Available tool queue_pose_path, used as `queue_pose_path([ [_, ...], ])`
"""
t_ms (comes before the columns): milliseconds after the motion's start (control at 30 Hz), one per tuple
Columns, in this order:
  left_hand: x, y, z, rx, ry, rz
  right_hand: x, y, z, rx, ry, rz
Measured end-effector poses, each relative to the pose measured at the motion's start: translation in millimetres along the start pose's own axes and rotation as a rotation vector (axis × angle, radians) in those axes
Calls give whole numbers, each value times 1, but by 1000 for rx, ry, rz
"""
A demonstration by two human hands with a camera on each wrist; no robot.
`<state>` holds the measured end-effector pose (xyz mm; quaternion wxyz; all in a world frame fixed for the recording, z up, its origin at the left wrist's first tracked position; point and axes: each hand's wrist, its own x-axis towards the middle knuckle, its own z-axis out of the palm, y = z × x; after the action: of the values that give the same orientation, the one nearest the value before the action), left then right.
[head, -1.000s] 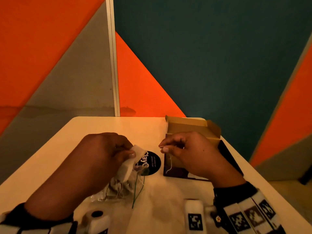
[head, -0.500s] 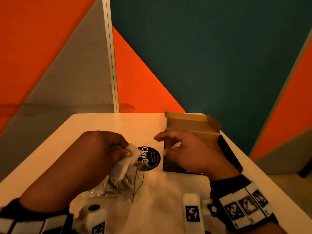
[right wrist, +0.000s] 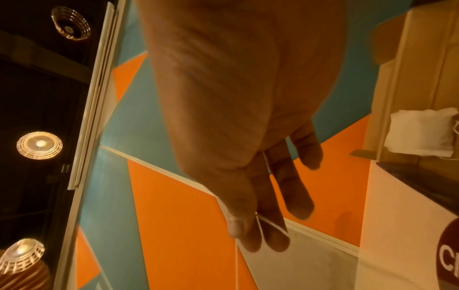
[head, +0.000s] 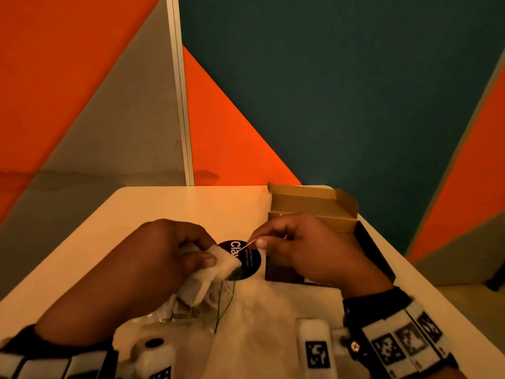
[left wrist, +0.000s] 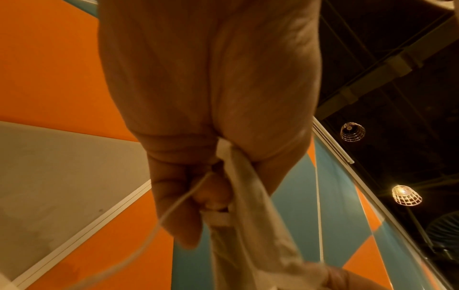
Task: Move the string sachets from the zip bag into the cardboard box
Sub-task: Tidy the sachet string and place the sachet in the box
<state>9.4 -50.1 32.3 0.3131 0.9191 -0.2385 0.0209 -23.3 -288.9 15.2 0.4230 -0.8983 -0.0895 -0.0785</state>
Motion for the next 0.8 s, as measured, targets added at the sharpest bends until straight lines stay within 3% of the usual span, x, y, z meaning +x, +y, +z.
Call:
queue_pose_path([
  [200, -2, 2, 6, -494, -31, 58, 3, 3, 3, 187, 102, 29],
  [367, 3, 3, 20, -918, 92, 58, 2, 1, 14, 230, -20, 10],
  [467, 3, 7, 25, -1154, 16, 94, -2, -4, 14, 192, -86, 2],
  [533, 4, 7, 27, -1199, 34, 81, -3, -8, 14, 150, -92, -12],
  [600, 5, 6, 28, -1191, 72, 62, -1, -7, 11, 124, 41, -4],
  [667, 5, 6, 28, -1196, 84, 59, 0, -8, 7, 295, 158, -79],
  [733, 5, 6, 27, -1195, 84, 61, -5, -14, 4, 469, 118, -223],
  [800, 6, 5, 27, -1169, 81, 67, -12, -22, 5, 493, 15, -311],
])
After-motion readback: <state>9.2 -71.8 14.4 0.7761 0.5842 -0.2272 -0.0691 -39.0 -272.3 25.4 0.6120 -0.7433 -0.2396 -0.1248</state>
